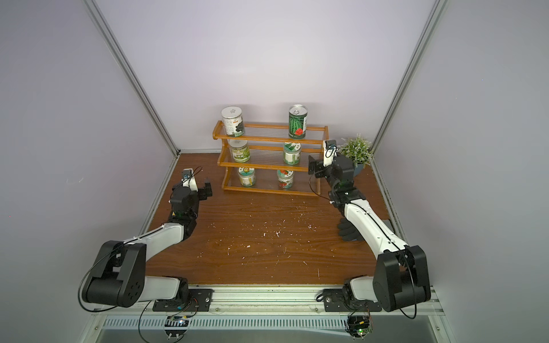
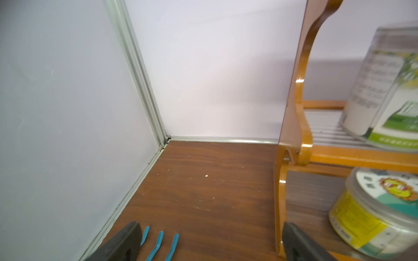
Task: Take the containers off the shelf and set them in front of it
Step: 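Pick up a container from the shelf.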
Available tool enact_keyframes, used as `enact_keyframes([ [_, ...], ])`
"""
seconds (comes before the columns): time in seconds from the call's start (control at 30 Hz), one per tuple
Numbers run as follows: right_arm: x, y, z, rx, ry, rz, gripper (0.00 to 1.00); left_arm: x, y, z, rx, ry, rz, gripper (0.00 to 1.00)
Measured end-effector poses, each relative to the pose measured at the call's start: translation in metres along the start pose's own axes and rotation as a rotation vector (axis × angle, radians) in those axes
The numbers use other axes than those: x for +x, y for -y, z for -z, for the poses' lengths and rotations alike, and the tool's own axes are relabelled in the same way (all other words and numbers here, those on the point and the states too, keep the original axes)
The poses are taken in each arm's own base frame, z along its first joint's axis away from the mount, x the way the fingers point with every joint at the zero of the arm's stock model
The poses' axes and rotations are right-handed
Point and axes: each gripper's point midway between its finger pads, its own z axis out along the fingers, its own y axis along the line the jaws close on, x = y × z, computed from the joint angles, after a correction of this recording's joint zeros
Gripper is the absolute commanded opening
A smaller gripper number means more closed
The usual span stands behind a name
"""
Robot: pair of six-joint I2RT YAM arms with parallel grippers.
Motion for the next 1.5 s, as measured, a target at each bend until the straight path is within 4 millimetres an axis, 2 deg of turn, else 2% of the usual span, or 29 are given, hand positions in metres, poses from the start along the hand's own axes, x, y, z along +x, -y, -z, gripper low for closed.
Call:
enact_keyframes([
  [0.1,-0.04,-0.009,0.0,-0.041,0.081,-0.001,0.99,-0.017,0.016,-0.002,0.092,-0.017,0.018,1.0],
  [0.17,-0.052,-0.014,-0.005,-0.069,0.113,0.001,0.99,-0.023,0.026,-0.001,0.149,-0.027,0.031,1.0],
  [0.27,-0.046,-0.023,-0.022,-0.12,0.115,0.004,0.99,-0.026,0.043,0.003,0.247,-0.044,0.045,1.0],
  [0.47,-0.004,-0.035,-0.071,-0.183,0.037,0.01,0.99,-0.022,0.063,0.009,0.366,-0.074,0.055,1.0],
  [0.63,-0.022,-0.044,-0.079,-0.208,0.096,0.025,0.99,-0.024,0.069,0.012,0.409,-0.072,0.058,1.0],
  [0.8,-0.045,-0.056,-0.077,-0.226,0.16,0.046,0.99,-0.022,0.072,0.014,0.429,-0.072,0.062,1.0],
  [0.93,-0.057,-0.067,-0.077,-0.239,0.193,0.073,0.99,-0.018,0.073,0.015,0.432,-0.081,0.062,1.0],
  [1.07,-0.065,-0.073,-0.084,-0.232,0.221,0.091,0.99,-0.018,0.073,0.015,0.433,-0.079,0.061,1.0],
  [1.3,-0.072,-0.067,-0.114,-0.16,0.239,0.108,0.99,-0.019,0.073,0.015,0.432,-0.075,0.058,1.0],
  [1.5,-0.072,-0.061,-0.13,-0.108,0.236,0.108,0.99,-0.013,0.072,0.015,0.43,-0.084,0.057,1.0],
])
